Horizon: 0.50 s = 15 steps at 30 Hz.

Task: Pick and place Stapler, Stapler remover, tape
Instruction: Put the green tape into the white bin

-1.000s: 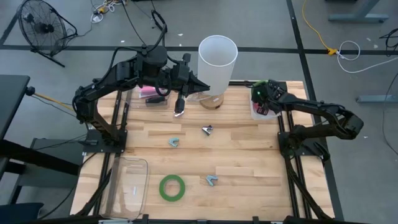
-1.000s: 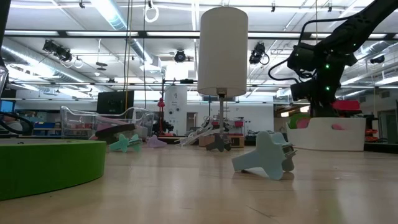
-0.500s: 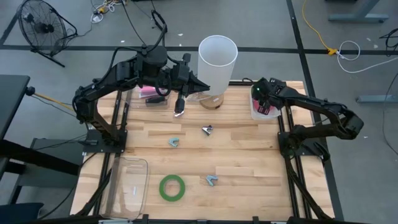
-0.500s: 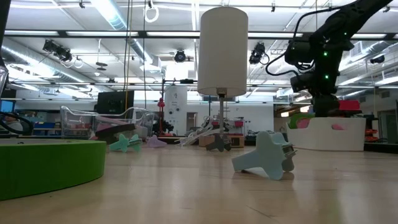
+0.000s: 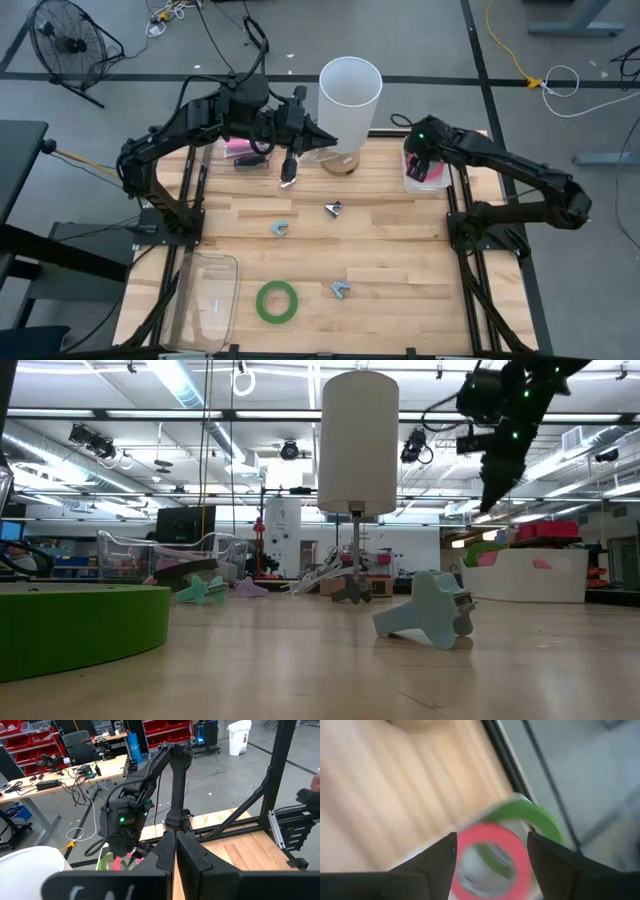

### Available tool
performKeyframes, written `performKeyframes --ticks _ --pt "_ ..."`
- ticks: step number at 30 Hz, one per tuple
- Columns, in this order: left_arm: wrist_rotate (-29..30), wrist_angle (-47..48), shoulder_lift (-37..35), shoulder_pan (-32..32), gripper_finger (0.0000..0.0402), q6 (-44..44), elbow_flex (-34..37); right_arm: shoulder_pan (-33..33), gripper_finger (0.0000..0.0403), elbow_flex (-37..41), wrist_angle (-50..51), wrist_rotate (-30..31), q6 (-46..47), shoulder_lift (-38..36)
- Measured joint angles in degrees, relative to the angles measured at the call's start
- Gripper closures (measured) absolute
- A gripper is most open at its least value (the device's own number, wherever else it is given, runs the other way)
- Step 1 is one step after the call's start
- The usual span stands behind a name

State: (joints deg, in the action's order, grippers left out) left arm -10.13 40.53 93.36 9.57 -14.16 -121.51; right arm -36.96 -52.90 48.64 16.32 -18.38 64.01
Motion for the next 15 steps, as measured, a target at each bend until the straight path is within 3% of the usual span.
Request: performKeyframes --ticks 8,15 --pt "0.0 0.0 0.0 0.0 0.0381 0.0 0.0 6.8 0.0163 -0.9 -0.2 -12.3 3.3 -0.2" --pt "0.0 0.0 0.0 0.0 0.0381 0.0 0.0 14.0 0.0163 -0.9 -4.7 -14.0 7.7 -0.2"
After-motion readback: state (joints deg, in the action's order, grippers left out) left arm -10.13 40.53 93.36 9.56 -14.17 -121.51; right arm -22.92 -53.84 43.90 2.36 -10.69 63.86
